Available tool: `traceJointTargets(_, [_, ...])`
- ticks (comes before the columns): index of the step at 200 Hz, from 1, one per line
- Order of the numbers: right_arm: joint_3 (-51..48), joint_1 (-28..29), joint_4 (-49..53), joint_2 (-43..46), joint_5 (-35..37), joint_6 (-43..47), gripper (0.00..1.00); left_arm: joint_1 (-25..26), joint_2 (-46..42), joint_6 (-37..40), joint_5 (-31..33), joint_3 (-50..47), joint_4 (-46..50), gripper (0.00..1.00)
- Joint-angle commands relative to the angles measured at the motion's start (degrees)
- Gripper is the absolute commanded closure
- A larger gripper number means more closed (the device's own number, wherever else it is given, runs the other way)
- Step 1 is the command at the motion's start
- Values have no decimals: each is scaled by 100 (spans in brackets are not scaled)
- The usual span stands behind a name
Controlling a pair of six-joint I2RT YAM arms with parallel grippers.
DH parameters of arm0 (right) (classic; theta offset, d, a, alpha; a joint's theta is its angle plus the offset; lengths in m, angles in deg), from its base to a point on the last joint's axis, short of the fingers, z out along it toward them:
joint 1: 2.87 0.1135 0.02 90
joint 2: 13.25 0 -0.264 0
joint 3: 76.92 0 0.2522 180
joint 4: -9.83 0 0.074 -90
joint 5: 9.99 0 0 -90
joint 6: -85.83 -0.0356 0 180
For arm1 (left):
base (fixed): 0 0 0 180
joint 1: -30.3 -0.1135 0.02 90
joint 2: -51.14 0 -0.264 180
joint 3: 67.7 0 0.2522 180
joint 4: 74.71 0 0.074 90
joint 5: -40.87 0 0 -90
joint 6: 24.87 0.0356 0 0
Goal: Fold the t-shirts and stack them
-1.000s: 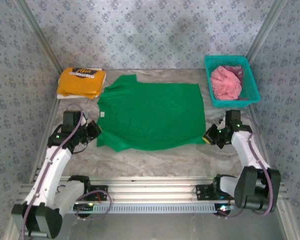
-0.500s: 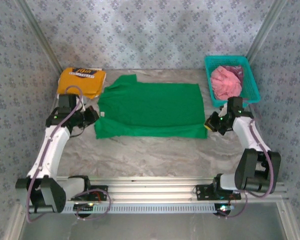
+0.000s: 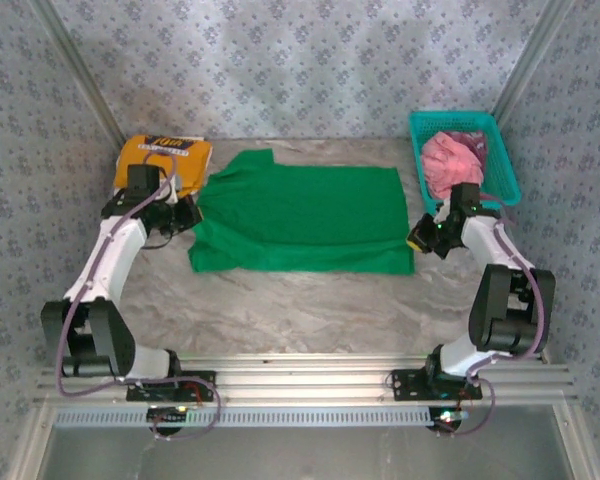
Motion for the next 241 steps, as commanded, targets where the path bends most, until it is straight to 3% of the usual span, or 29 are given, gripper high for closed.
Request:
traceJointTargets(1, [263,-1,-22,-183,93,136,100,-36,163,244,49,373,-71,100])
traceJointTargets(181, [1141,164,-445,-1481,384,182,100,166,2111,907,506,1830,415,100])
traceJointTargets(193, [1229,162,-439,-1545,408,151,87,164,2269,892,571,1963,419,100])
traceJointTargets(205, [1371,155,-429,-1615,447,105,82,170,2426,853,685,2107,399,100])
traceJointTargets(211, [1457,163,-418,-1644,473,81,78,159,2501,812,778,2201,418,95])
traceJointTargets(221, [1584,150,-425,-1673,511,34,75,165,2571,732,956,2349,418,75])
traceJointTargets(235, [1796,127,-390,-1686,551,-11,71,159,2542,559,1185,2457,328,65])
traceJointTargets(241, [1878,125,-352,-1668,558,-18,68,170,2492,474,1283,2496,299,56])
